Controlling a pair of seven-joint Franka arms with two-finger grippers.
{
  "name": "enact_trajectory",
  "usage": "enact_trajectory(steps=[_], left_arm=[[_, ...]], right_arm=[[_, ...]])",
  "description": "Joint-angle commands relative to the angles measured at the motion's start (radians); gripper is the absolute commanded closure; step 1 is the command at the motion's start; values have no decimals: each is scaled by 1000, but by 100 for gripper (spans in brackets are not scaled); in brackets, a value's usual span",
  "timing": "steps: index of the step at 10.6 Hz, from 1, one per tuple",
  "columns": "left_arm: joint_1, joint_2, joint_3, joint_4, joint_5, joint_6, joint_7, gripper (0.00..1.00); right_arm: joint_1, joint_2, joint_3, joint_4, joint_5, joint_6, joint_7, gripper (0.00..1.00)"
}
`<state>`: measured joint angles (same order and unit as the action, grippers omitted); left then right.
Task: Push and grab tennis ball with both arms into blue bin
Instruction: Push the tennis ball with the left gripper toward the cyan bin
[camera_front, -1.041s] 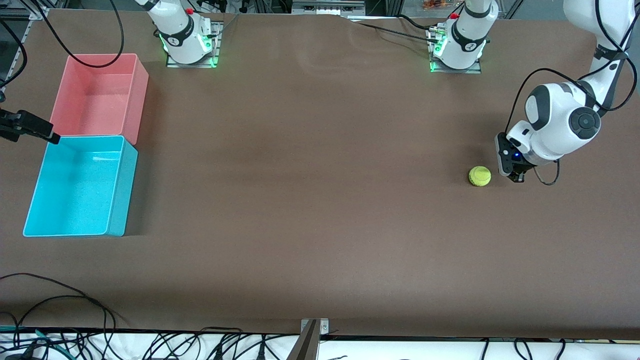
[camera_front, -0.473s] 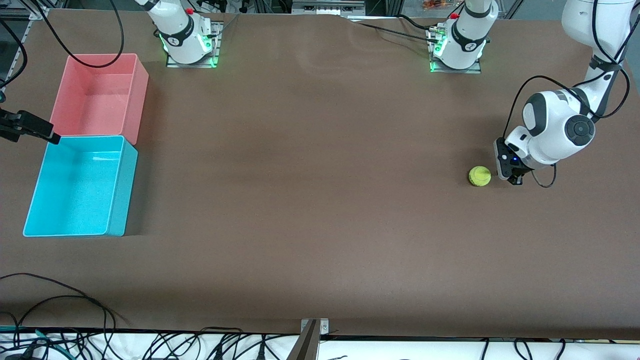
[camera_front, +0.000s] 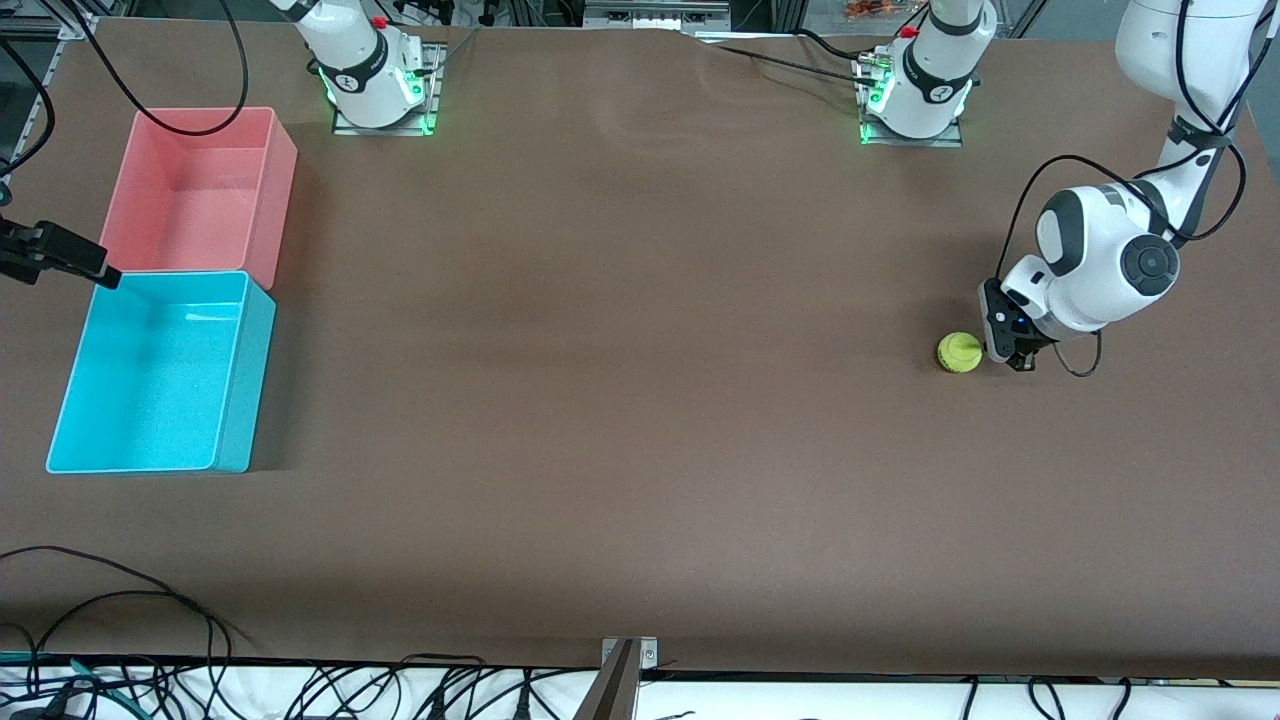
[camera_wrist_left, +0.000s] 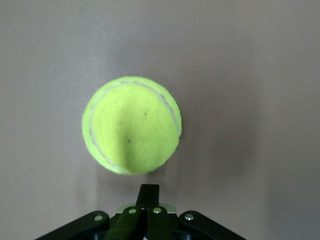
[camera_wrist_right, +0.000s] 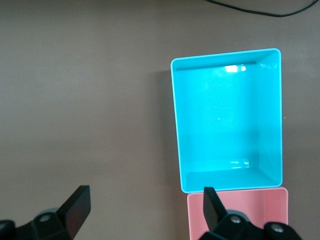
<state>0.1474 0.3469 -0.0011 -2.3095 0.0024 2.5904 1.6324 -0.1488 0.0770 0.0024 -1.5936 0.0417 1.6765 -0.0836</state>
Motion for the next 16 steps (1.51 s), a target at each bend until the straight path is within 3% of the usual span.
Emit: enact_trajectory(steps=[1,16], left_arm=[[-16,27,3,22,-28,10,4,100],[-15,86,23,93,-21,28,15,100]], right_arm=[[3,0,-1,7,-13,-6,5,0],[3,3,-2,7,-13,-3,5,0]])
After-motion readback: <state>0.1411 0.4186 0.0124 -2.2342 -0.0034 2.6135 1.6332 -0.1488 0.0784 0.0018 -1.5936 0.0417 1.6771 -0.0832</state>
